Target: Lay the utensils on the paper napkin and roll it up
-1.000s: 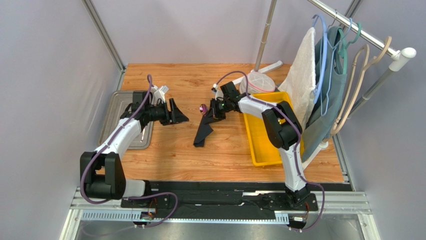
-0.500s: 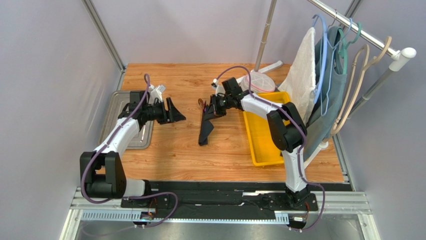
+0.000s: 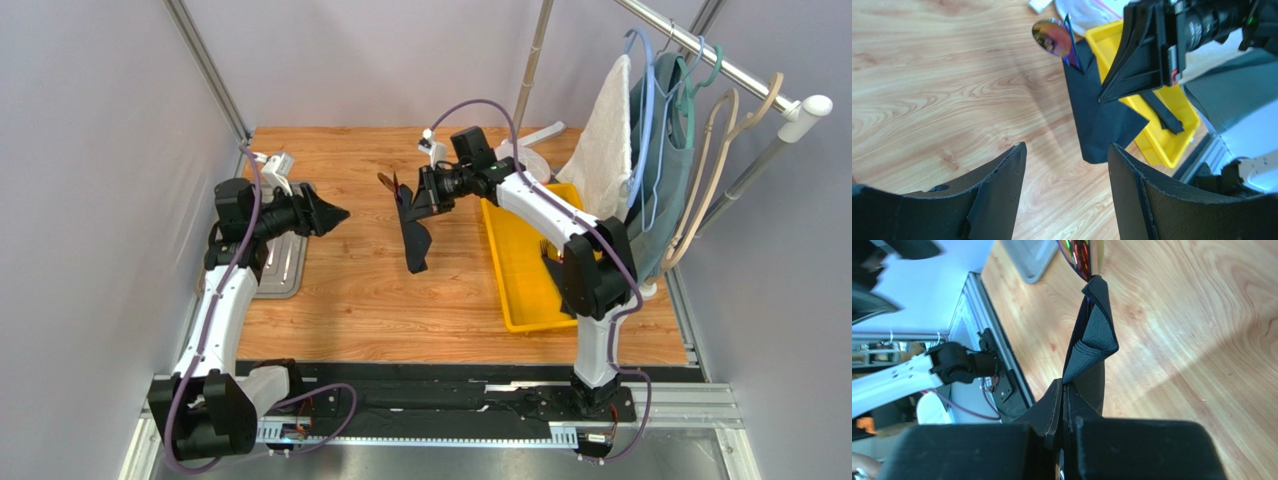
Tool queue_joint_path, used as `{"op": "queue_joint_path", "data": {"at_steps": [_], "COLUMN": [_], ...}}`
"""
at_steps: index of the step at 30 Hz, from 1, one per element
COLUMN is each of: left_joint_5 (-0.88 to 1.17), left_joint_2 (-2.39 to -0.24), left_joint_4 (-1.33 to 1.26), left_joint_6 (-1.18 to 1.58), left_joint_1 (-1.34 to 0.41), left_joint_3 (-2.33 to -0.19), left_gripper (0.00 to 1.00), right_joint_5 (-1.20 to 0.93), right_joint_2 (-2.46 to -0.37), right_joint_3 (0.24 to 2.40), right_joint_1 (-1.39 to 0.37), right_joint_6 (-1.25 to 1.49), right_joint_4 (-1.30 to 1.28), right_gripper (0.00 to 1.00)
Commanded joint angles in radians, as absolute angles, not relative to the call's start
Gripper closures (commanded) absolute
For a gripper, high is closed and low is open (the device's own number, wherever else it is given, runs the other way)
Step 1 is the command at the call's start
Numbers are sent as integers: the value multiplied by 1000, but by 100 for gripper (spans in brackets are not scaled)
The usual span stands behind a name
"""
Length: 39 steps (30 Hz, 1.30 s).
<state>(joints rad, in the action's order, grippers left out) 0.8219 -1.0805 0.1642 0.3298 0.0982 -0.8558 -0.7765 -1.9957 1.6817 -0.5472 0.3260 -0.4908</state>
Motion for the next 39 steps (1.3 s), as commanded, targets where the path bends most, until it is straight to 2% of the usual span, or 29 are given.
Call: {"op": "queue_joint_path", "data": {"at_steps": [1,3,7,11,14,20,23,30,39], "left_joint_5": [1006,1073,1063,1118,1220,1328,1318,1284,1266], "left_joint_2": [-1034,-987,-821,-681,-676,-704,-675,-649,-686], "left_joint_4": [121,78,-170,-187,-170,-388,-526,-514,-643], "left_joint_6": [334,374,481,416,394,563,614,534,655], "left_joint_1": [135,140,143,141,141,140,101,-98,-146], "left_joint_3": [-833,-798,-652,-658,-689,-641,-614,-594,-575], "left_gripper": [31,30,30,27,28,30,30,30,28], "right_joint_5": [-850,-857,-868,-862,-854,-834,-828,-810,-750], "right_joint_2": [-1818,-1766,-1707,-1654,-1612,-1556,-1532,-1506,-1467], "right_joint_3": [1744,1749,1798,1830,1830,1838,1842,1855,1868], "right_joint_1": [-575,-586,-607,-638,-669,-733,-758,-816,-911], "right_joint_6": [209,189,108,49,14,-37,-49,-92,-218], "right_joint_4": [-538,-561,-635,-692,-703,-724,-729,-752,-813], "right_gripper": [100,100,100,100,100,100,100,100,100]}}
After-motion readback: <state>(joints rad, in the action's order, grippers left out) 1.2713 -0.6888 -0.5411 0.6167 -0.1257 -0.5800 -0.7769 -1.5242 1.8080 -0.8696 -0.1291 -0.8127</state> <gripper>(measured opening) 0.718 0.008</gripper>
